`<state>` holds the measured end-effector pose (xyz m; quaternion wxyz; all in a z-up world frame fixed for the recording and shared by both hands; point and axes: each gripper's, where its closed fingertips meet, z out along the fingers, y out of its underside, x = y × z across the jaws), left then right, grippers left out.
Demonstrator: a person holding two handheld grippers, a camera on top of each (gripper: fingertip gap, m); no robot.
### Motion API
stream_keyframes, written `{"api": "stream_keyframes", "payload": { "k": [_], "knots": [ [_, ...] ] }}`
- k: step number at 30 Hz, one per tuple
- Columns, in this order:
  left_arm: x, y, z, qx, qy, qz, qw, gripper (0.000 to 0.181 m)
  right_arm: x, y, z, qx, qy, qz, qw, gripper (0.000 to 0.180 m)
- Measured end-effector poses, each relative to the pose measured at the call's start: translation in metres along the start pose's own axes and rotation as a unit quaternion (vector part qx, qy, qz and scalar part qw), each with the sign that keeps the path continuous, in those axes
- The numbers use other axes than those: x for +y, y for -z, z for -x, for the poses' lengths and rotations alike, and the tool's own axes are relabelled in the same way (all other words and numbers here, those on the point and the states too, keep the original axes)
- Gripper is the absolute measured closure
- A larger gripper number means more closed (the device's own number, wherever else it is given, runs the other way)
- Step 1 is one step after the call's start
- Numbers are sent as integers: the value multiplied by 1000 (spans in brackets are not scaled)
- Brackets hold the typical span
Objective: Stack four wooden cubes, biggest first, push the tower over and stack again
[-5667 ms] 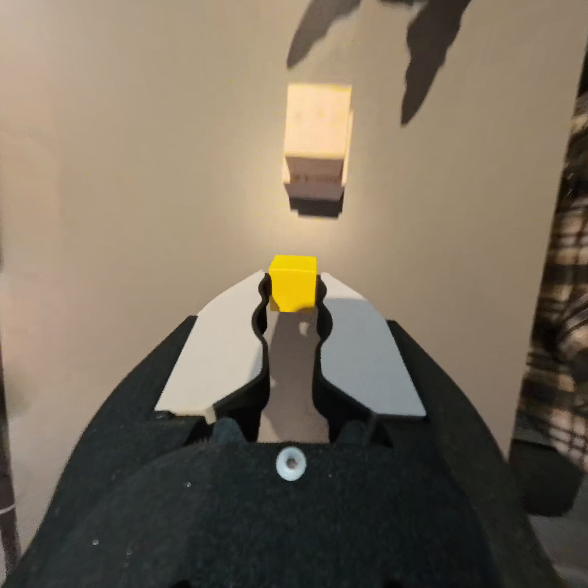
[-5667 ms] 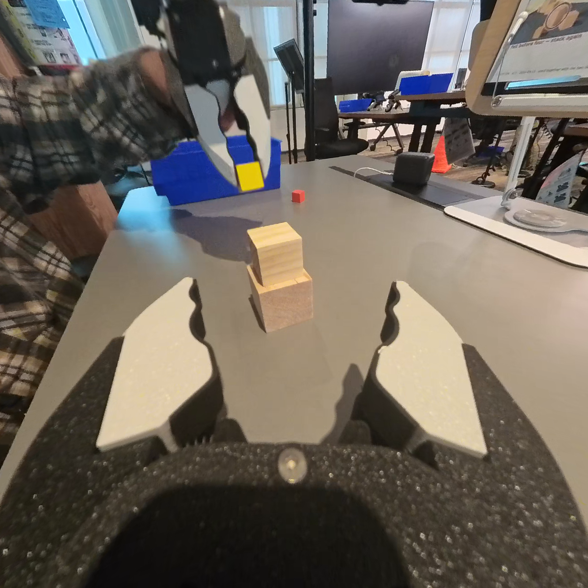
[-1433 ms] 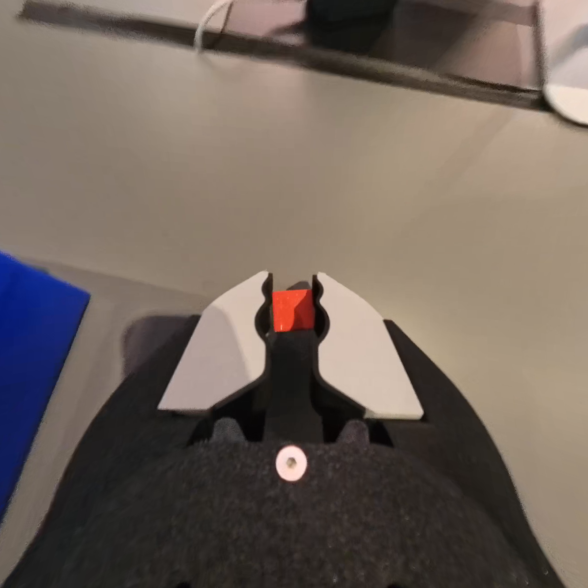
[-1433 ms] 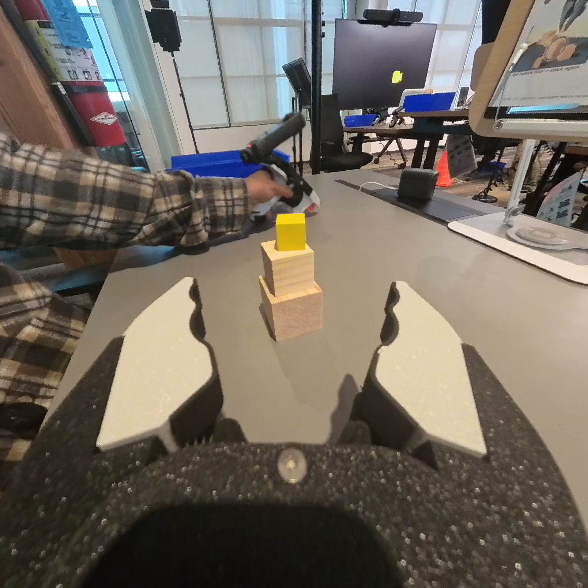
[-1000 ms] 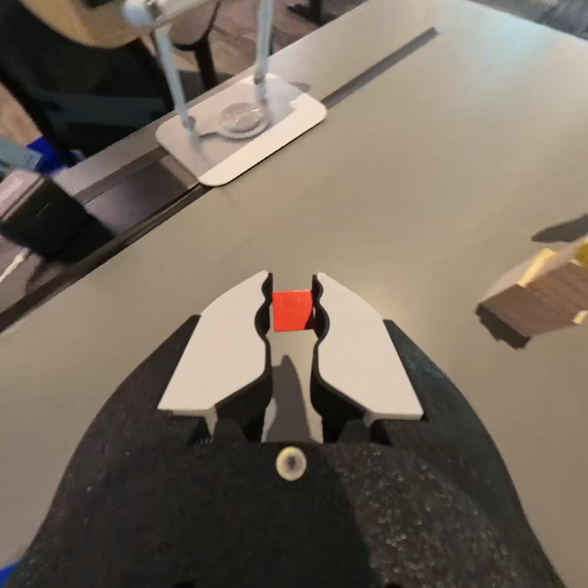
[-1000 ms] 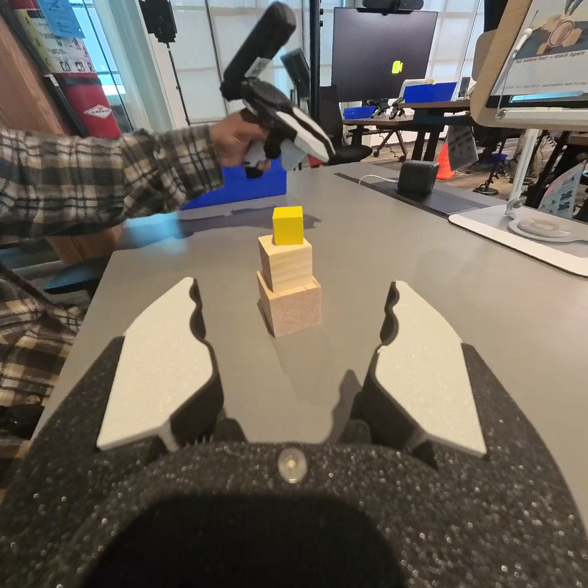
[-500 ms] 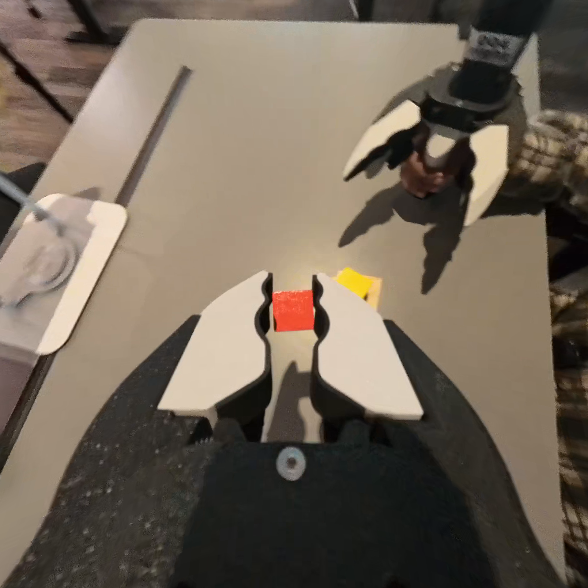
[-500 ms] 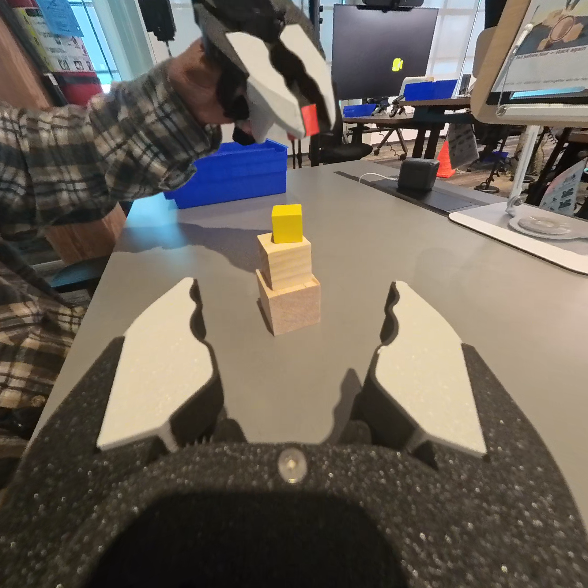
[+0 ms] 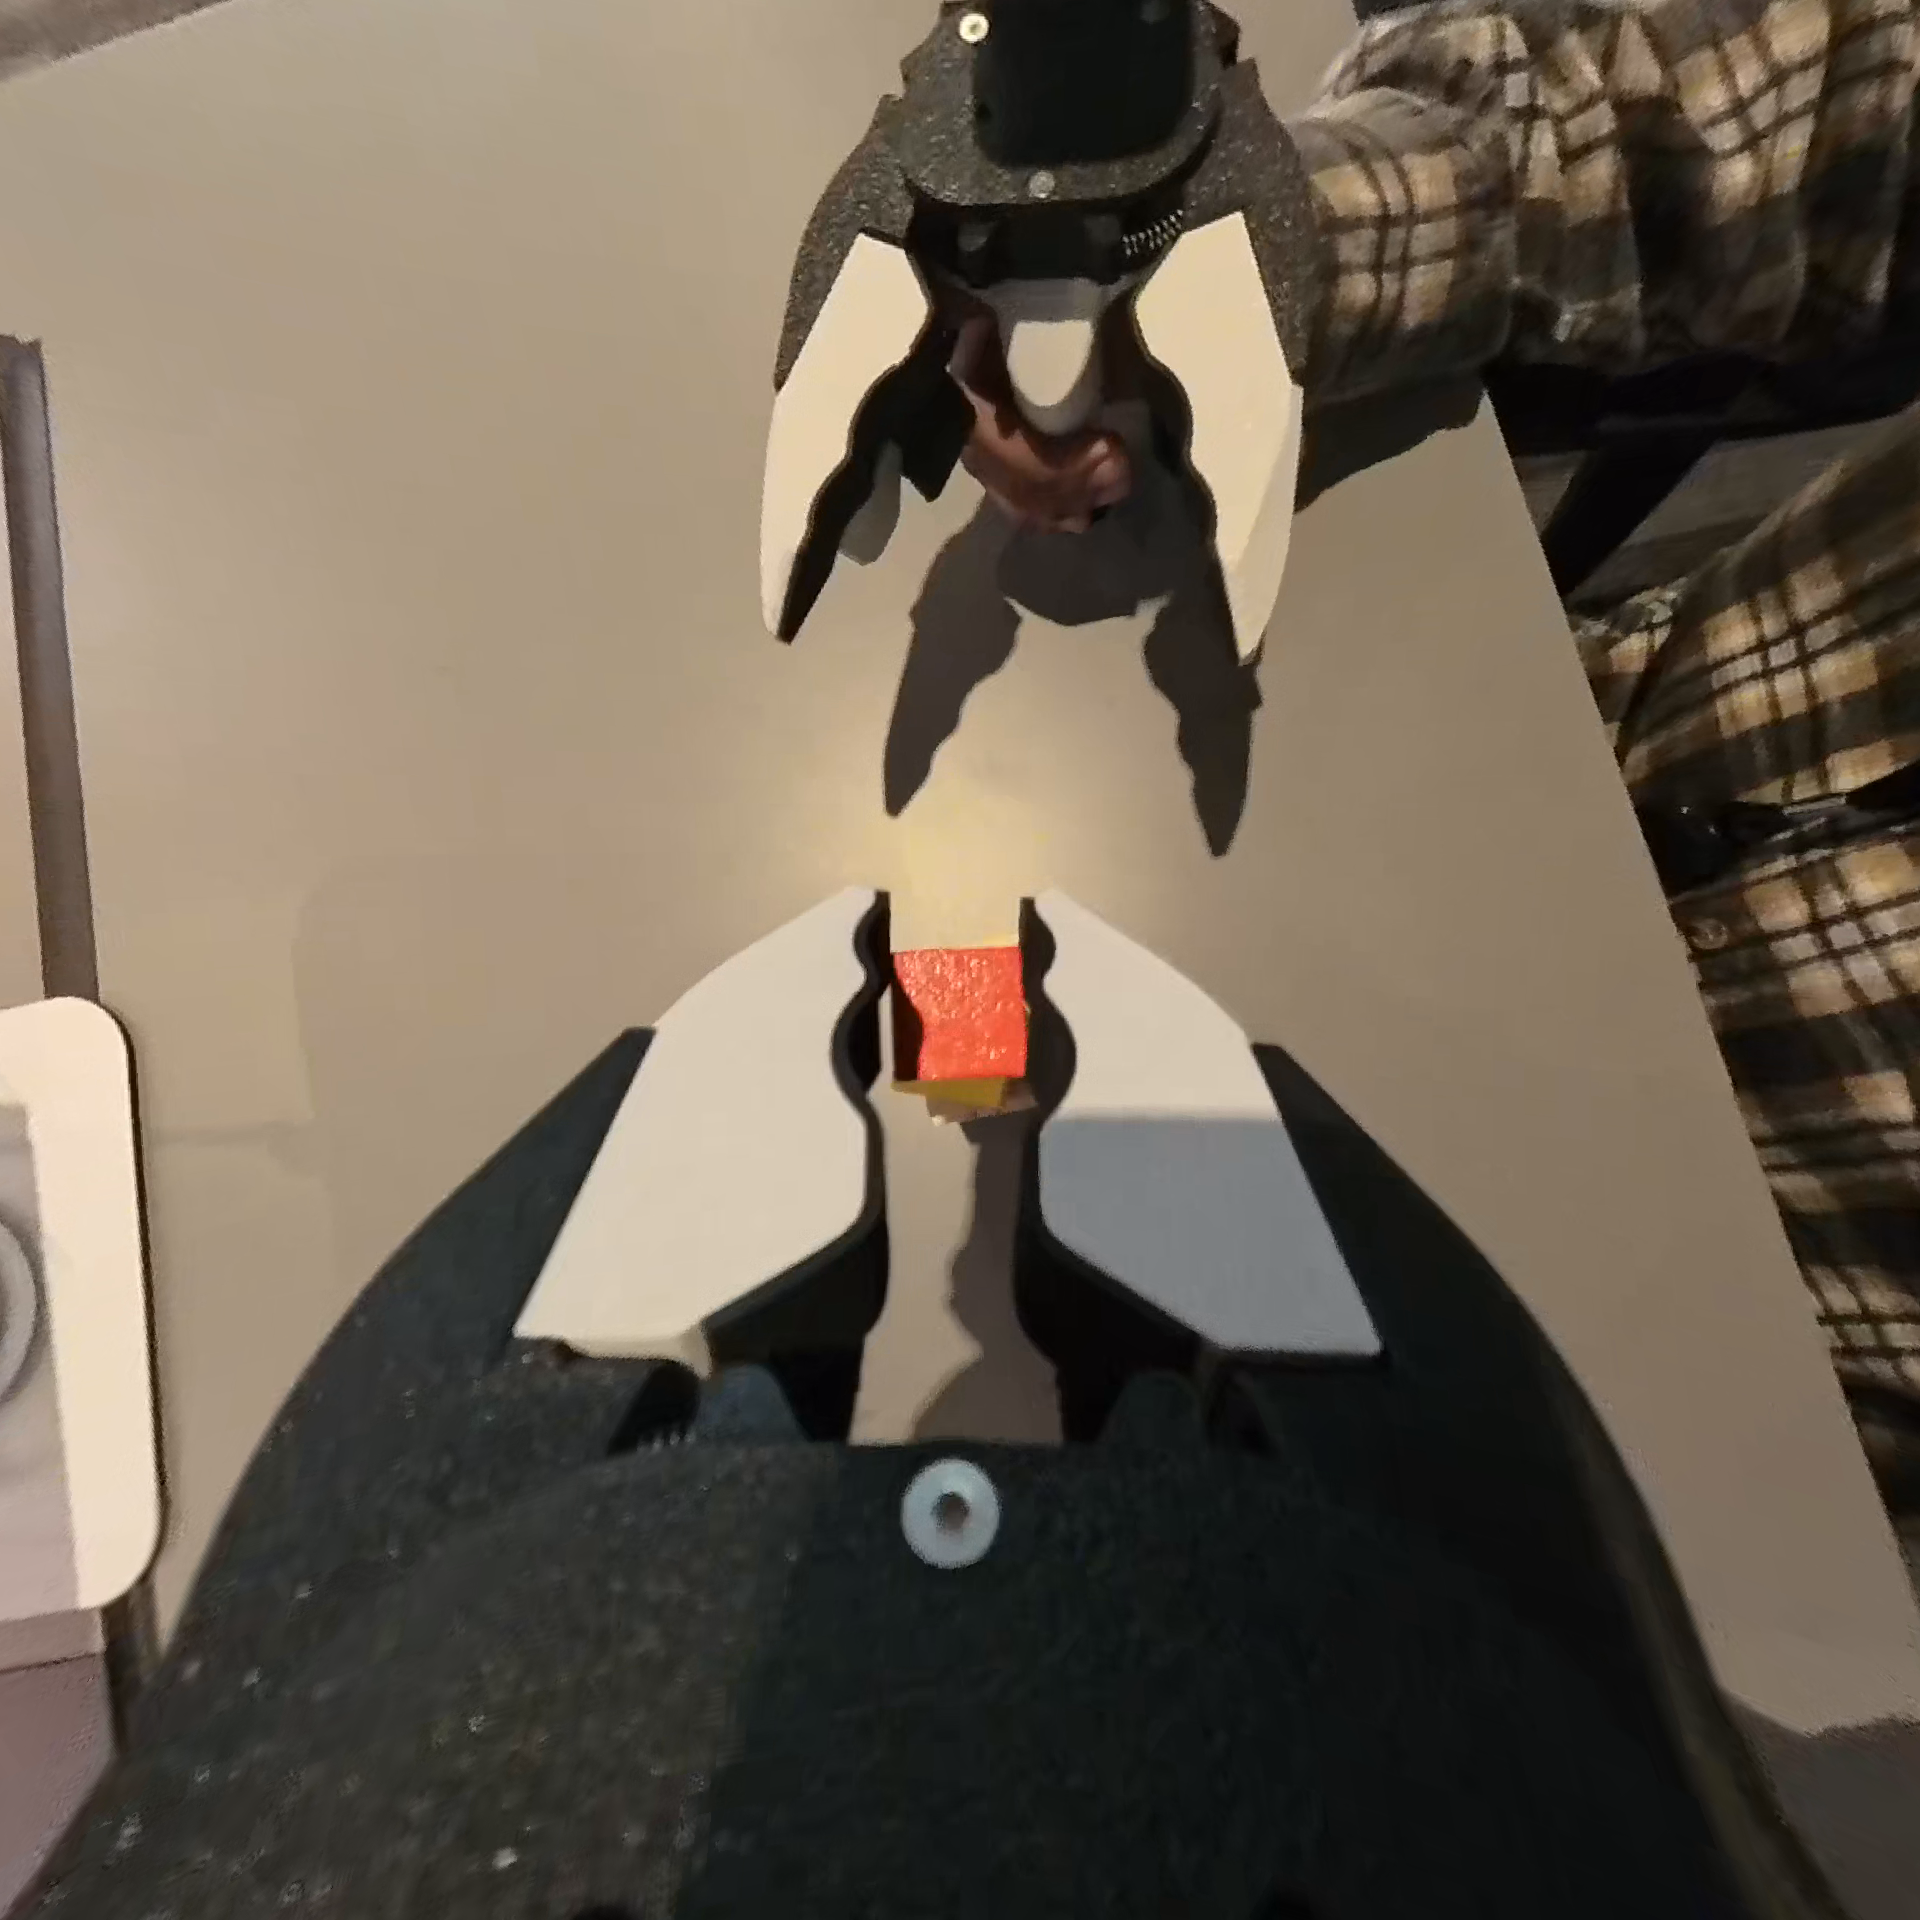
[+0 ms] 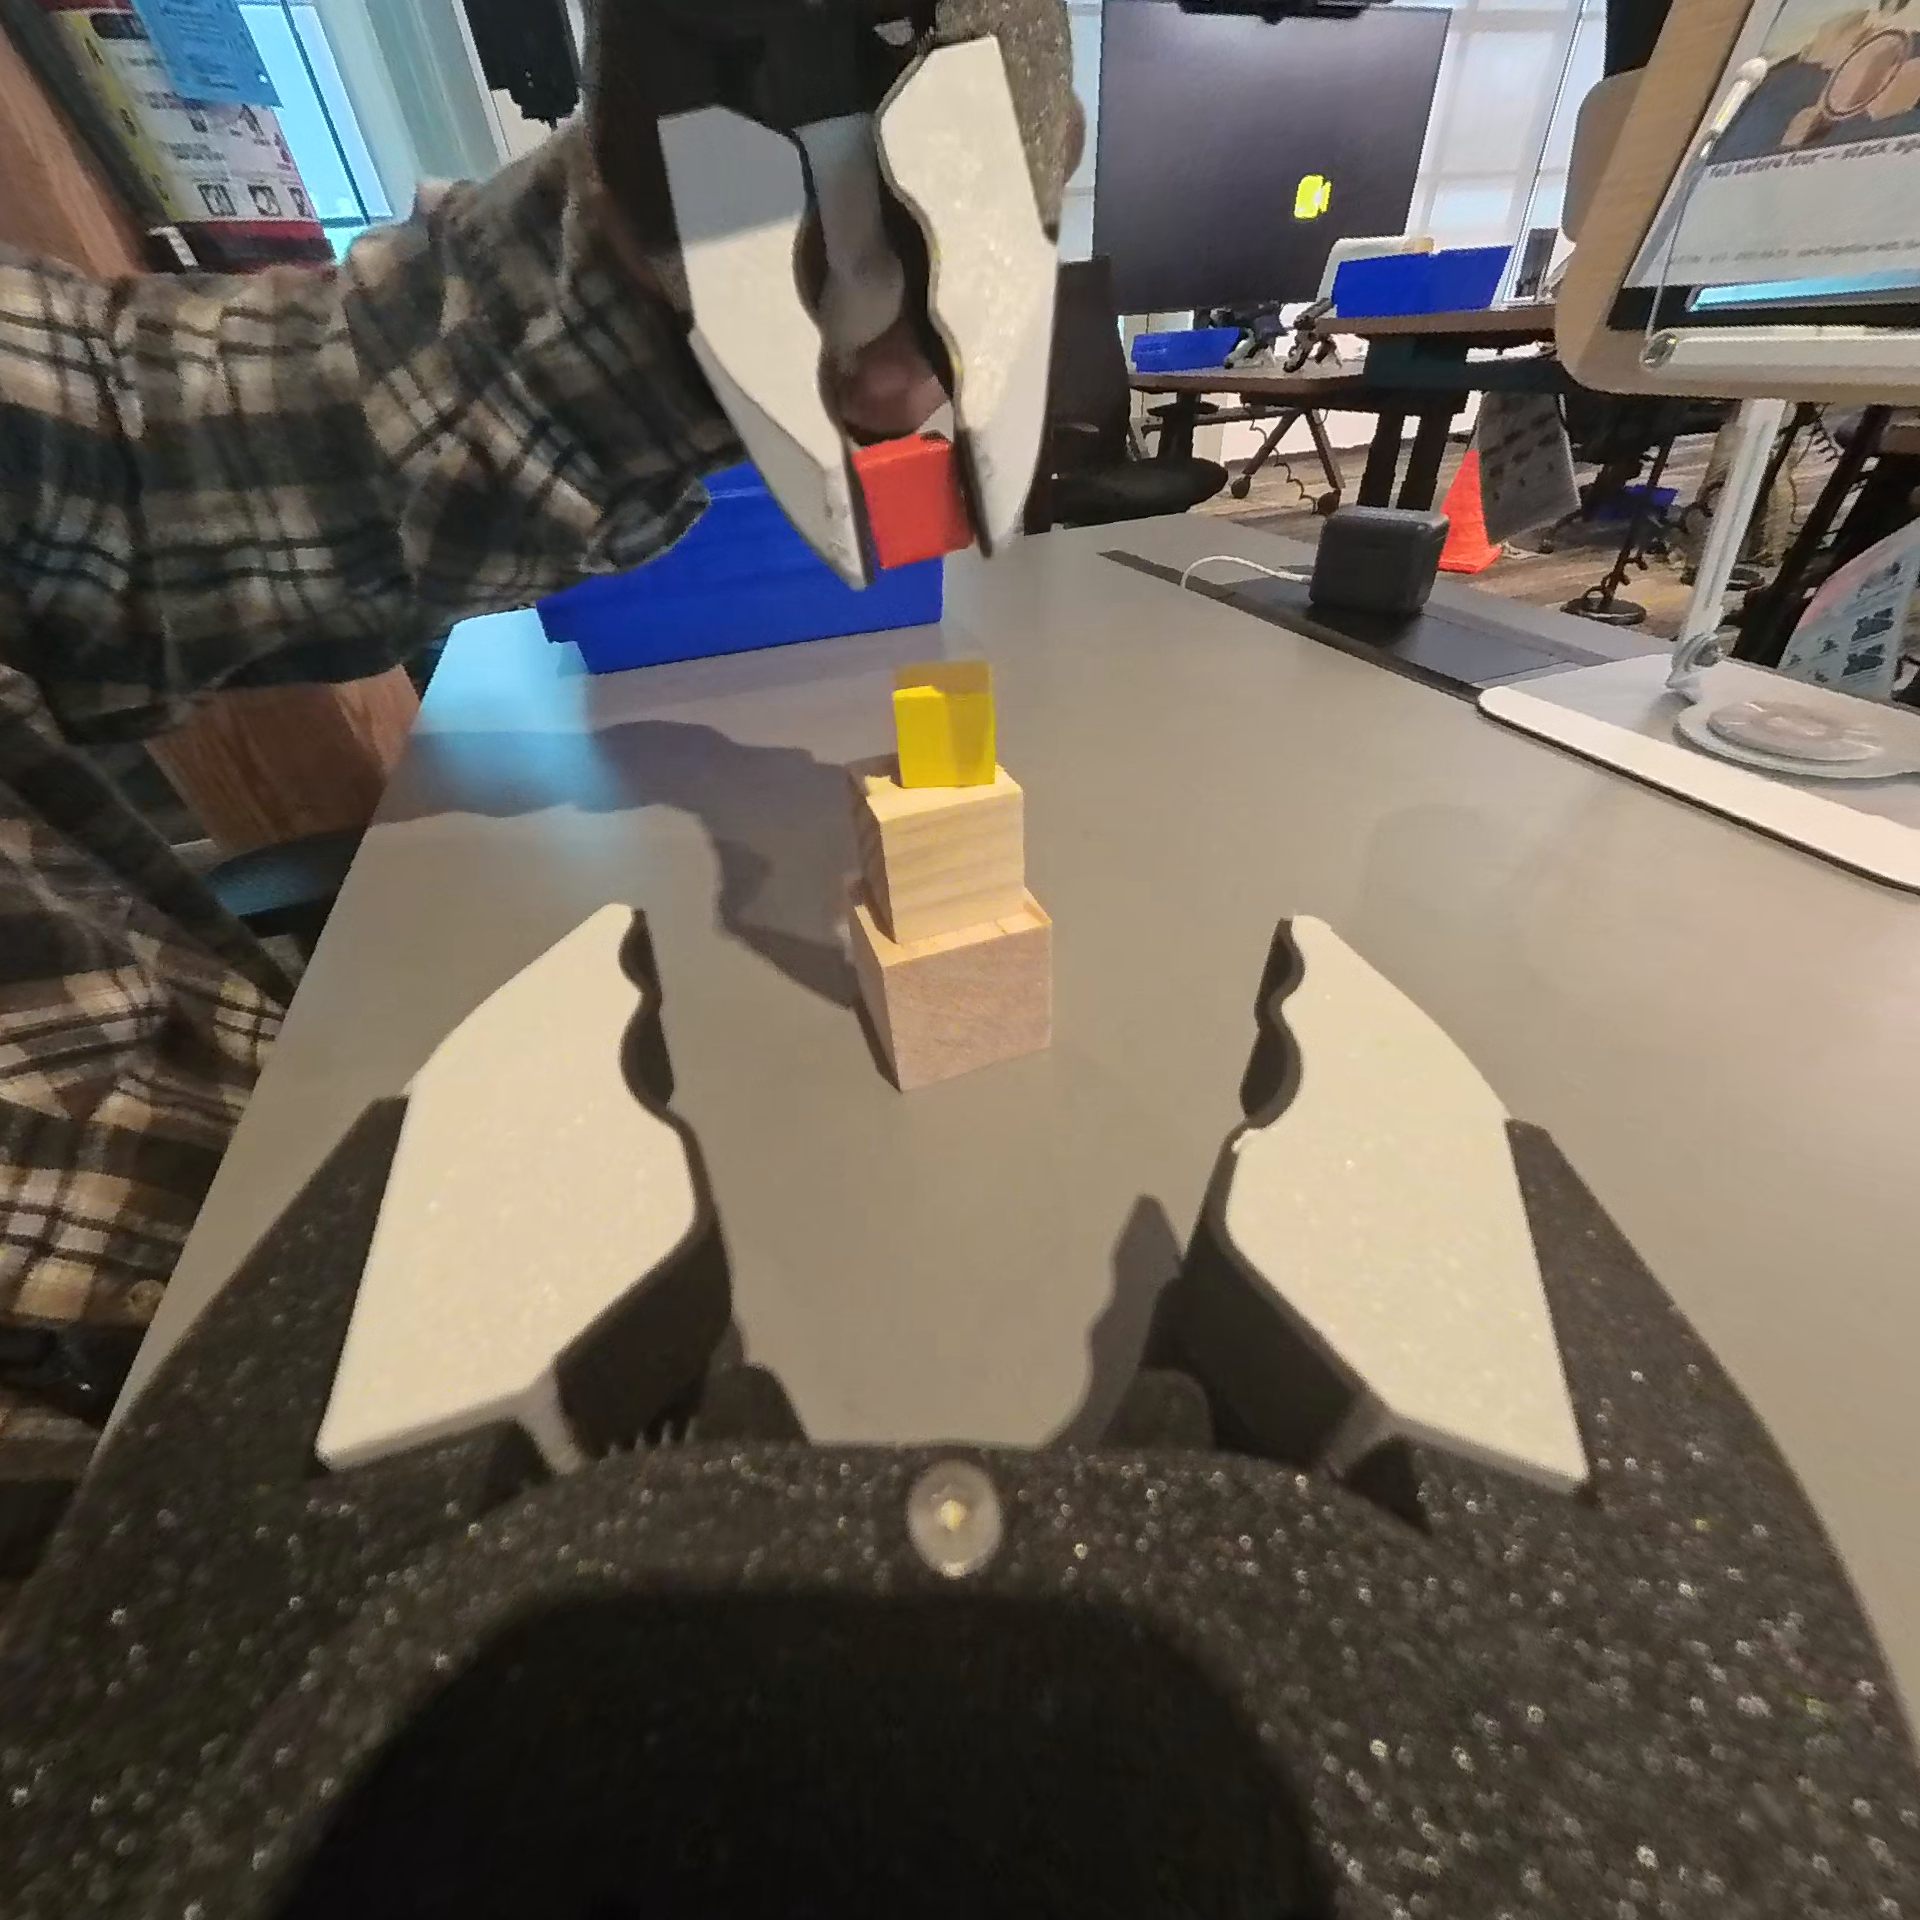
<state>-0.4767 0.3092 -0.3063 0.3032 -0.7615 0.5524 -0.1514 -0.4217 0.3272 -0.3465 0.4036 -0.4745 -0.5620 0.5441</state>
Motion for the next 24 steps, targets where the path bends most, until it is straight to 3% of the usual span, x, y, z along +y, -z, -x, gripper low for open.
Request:
{"api": "stream_keyframes", "payload": {
  "k": [13, 24],
  "knots": [
    [14, -15, -3, 48, -61, 33, 996, 158, 2, -1, 0, 0, -1, 3, 1000, 71],
    [16, -19, -4, 68, -55, 21, 996, 158, 1, -1, 1, -2, 0, 3, 1000, 71]
  ]
}}
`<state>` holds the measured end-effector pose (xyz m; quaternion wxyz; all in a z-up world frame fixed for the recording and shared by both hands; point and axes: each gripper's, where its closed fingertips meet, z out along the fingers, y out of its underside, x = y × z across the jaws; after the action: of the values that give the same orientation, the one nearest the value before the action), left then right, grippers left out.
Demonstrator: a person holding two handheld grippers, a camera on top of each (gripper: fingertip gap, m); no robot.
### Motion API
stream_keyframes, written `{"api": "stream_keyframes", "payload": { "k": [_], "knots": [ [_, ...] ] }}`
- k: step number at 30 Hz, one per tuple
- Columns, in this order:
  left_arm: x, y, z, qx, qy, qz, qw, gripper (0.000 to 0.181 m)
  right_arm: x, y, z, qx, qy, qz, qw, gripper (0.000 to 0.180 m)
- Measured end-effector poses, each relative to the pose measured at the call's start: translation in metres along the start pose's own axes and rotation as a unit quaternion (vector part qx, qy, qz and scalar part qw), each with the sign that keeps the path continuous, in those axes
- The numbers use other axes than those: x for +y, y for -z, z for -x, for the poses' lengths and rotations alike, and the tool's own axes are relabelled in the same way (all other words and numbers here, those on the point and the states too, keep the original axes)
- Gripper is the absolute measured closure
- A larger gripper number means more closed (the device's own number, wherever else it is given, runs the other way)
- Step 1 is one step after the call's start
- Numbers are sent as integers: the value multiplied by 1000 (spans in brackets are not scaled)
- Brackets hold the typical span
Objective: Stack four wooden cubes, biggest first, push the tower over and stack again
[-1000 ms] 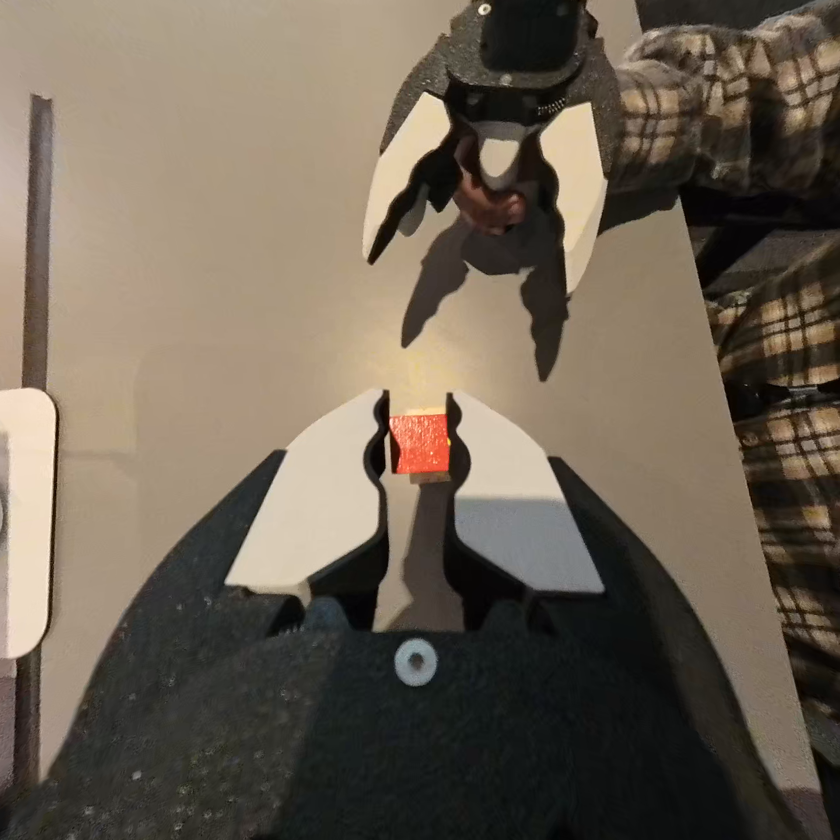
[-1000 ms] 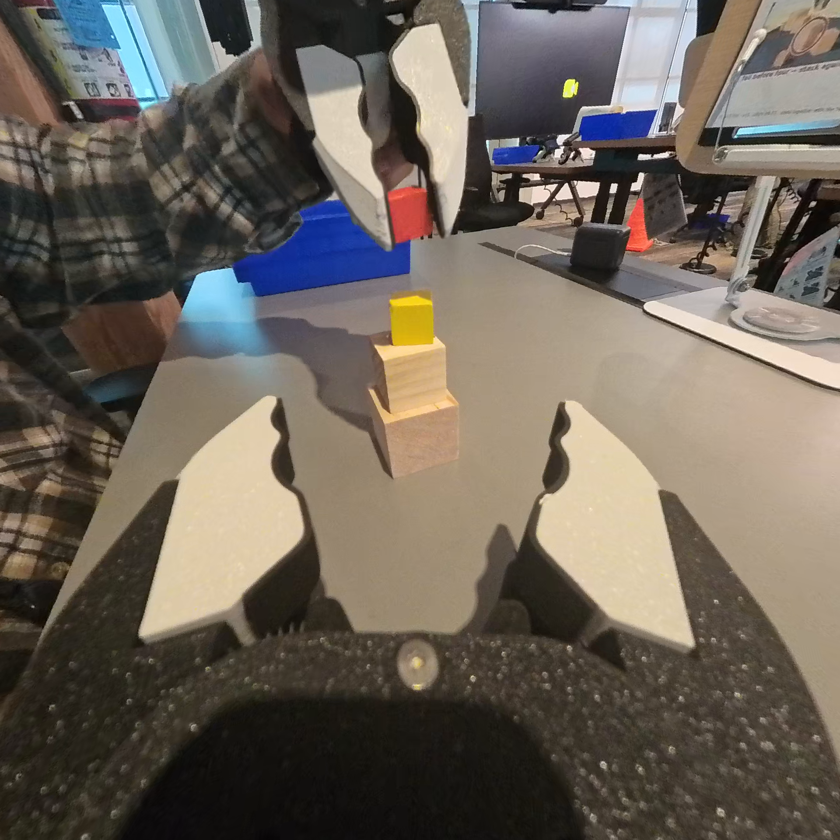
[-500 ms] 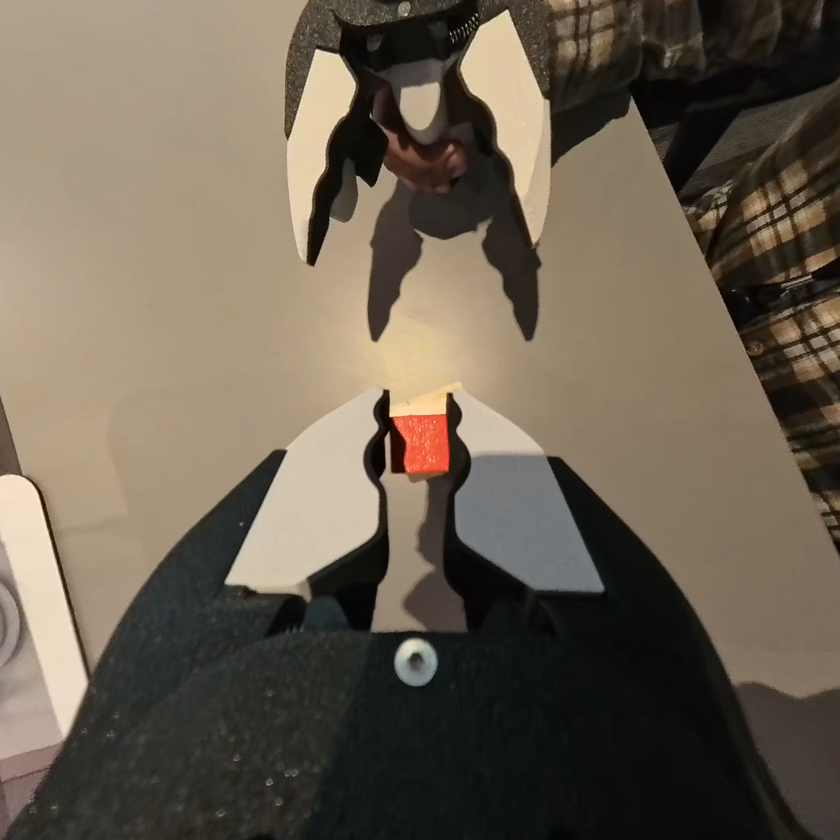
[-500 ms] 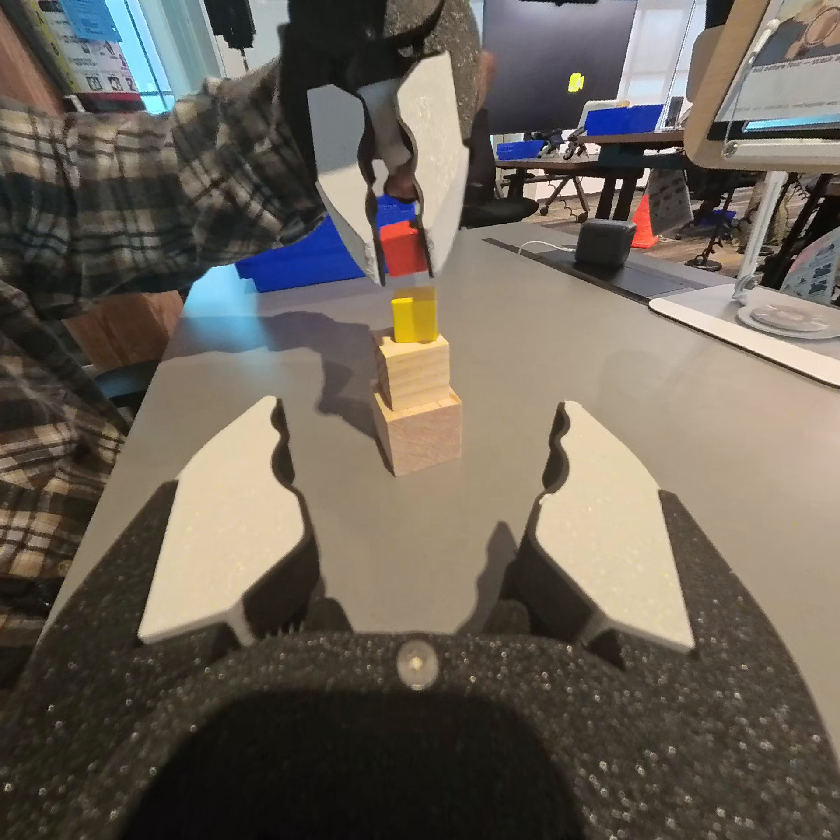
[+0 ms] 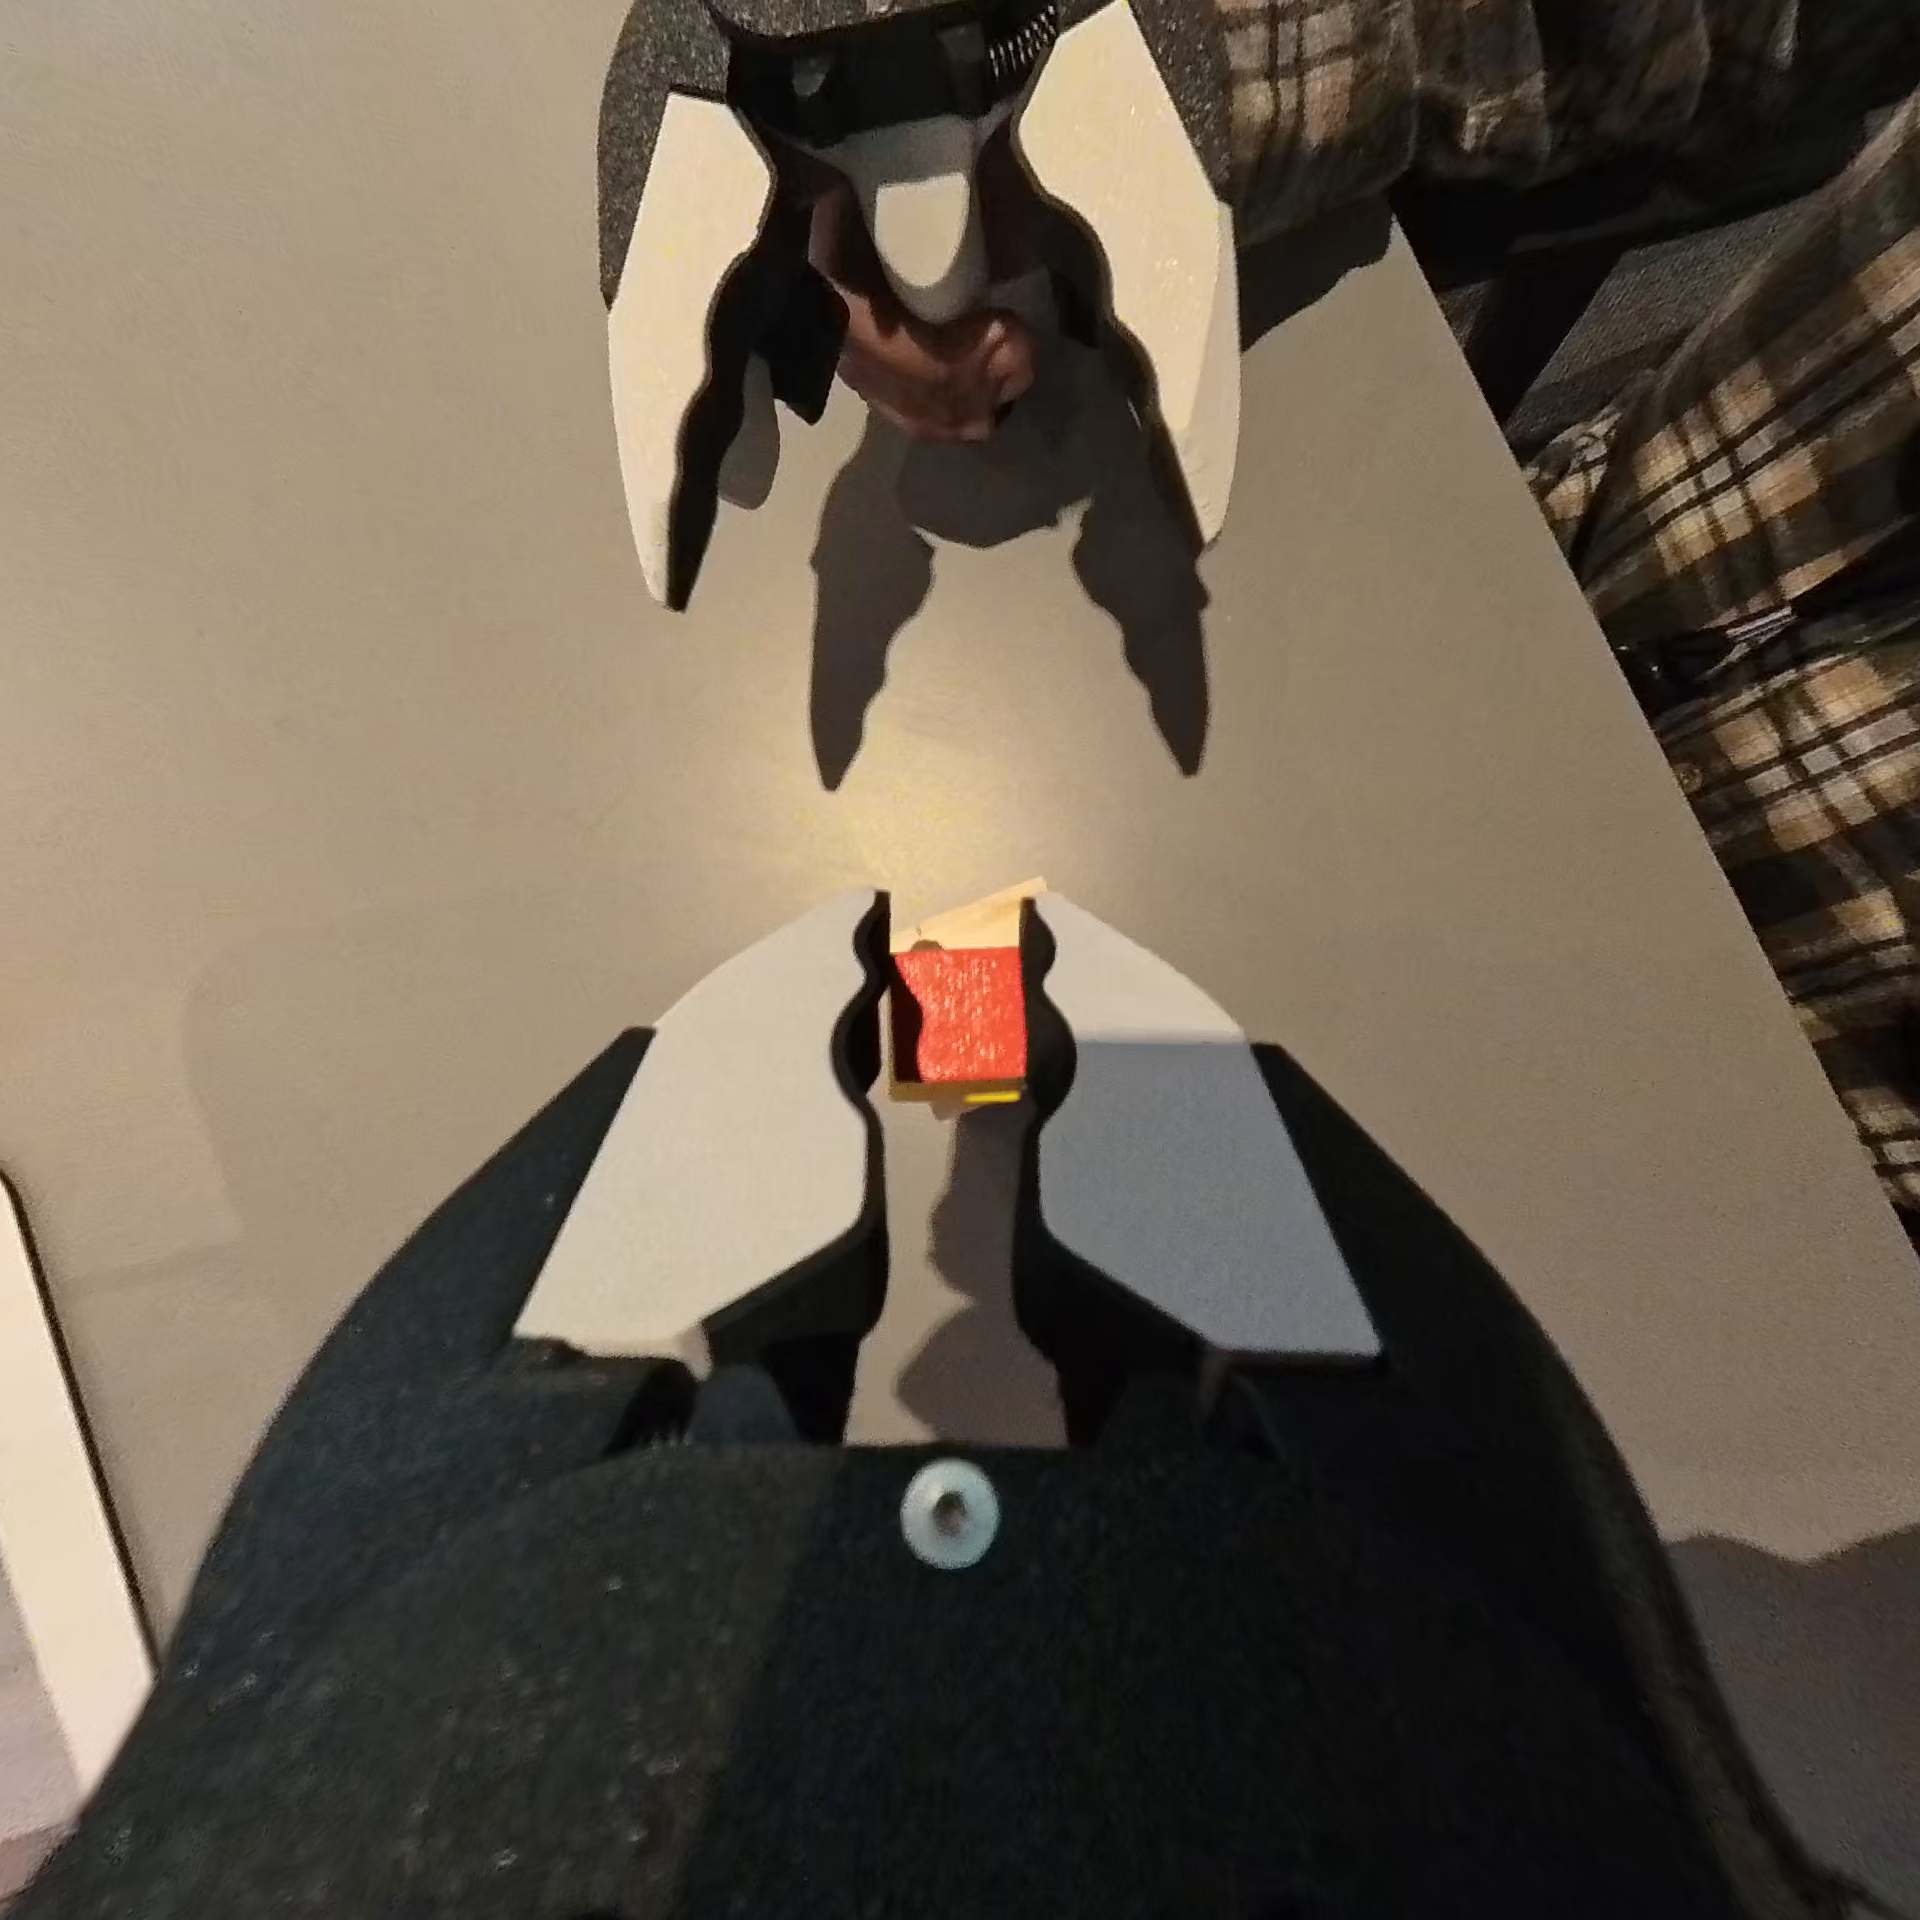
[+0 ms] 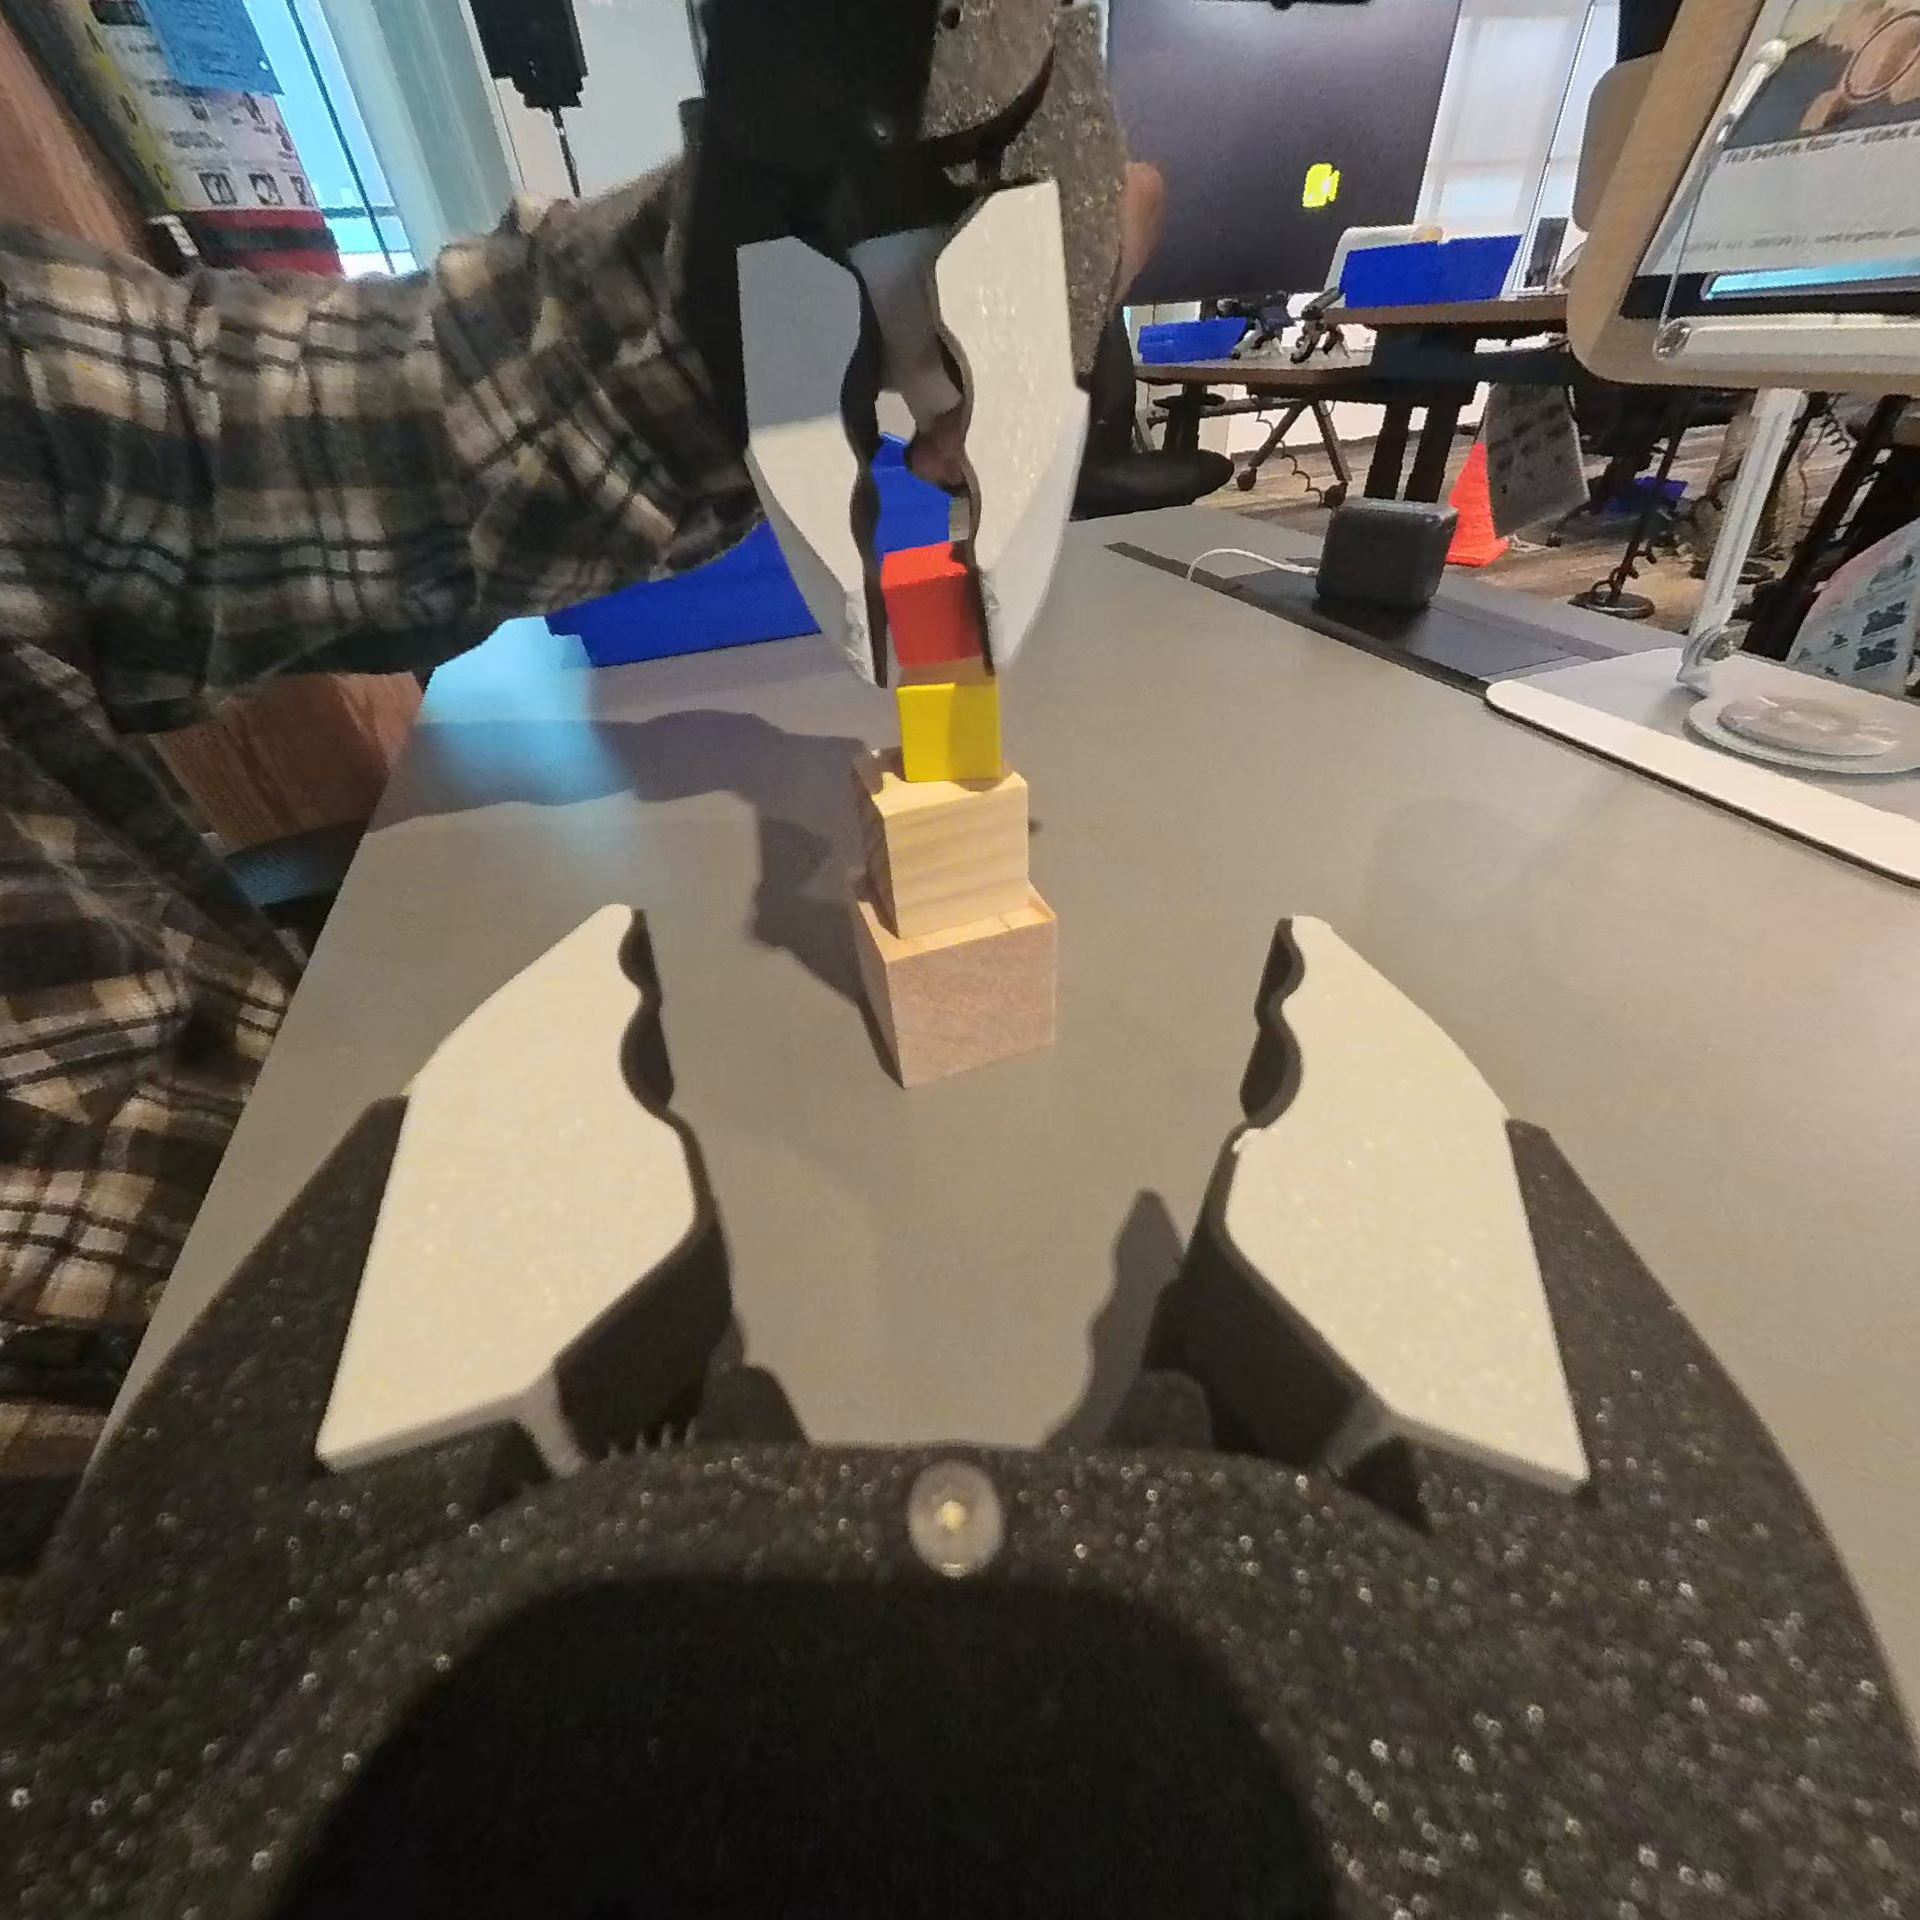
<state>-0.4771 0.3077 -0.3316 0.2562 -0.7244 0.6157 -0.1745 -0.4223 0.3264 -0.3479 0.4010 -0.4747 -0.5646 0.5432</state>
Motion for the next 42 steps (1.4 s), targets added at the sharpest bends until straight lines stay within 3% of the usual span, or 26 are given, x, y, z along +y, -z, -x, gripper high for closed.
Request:
{"api": "stream_keyframes", "payload": {
  "k": [24, 28, 31, 36, 38, 42],
  "knots": [
    [1, 1, 2, -1, 14, -23, 1000, 154, 1, -1, 0, 0, -1, 2, 1000, 70],
    [0, 19, 6, -29, 19, -34, 999, 146, 1, 0, 0, -1, 0, 2, 1000, 70],
    [-9, 53, 8, -60, 42, -100, 992, 141, 1, 0, 0, 0, 0, 1, 1000, 69],
    [-4, 118, 12, -161, 118, -267, 943, 132, 0, 0, 0, 0, 1, 0, 1000, 70],
    [14, 131, 13, -217, 151, -314, 912, 120, 1, -1, 1, 2, 4, 5, 1000, 70],
    [68, 142, 8, -317, 205, -364, 851, 114, 3, 0, -5, 19, -6, 7, 1000, 70]
  ]
}}
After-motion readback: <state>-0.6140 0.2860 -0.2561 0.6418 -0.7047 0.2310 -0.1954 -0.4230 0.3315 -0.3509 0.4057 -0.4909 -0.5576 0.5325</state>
